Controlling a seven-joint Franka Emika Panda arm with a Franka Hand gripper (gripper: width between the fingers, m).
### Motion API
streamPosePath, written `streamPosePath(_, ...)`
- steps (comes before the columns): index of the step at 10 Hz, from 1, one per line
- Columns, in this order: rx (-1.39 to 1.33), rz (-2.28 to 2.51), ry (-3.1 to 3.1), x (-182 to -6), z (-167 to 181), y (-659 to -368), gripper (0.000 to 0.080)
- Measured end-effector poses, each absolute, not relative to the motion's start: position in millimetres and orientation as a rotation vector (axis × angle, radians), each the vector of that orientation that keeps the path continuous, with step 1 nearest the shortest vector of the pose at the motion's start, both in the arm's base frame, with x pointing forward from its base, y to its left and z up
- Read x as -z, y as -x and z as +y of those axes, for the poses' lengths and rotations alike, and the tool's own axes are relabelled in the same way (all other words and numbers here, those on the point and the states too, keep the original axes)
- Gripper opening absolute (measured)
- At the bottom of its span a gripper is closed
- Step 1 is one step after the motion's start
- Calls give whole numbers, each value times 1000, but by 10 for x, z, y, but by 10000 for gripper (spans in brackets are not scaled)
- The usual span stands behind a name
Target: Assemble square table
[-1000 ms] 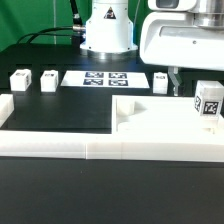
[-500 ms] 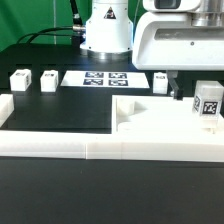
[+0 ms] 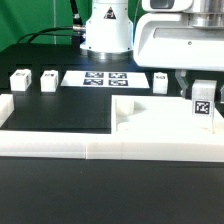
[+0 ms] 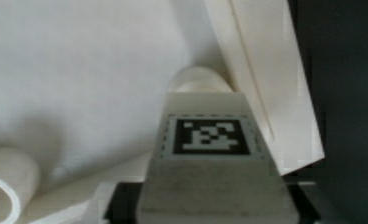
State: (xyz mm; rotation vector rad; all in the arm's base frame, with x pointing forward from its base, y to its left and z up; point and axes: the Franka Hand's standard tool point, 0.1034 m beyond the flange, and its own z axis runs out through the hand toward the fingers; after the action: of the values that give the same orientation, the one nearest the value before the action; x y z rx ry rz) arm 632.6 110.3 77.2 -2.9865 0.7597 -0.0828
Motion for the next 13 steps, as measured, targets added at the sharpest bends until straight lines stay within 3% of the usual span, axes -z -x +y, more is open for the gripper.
streamPosePath(5, 15, 1703, 2533, -747, 1194, -6294, 293)
streamPosePath(8, 0, 1969, 2291, -736, 1197, -6285, 293)
streamPosePath(9, 0, 1967, 2292, -731, 1205, -6284, 376)
streamPosePath(10, 3, 1915, 2337, -728, 1204, -6283, 512)
streamPosePath(11, 9, 1876, 2371, -728, 1201, -6282, 512)
streamPosePath(12, 37, 1626, 2554, -729, 1195, -6269, 621)
streamPosePath(13, 80, 1391, 2690, -729, 1252, -6265, 641)
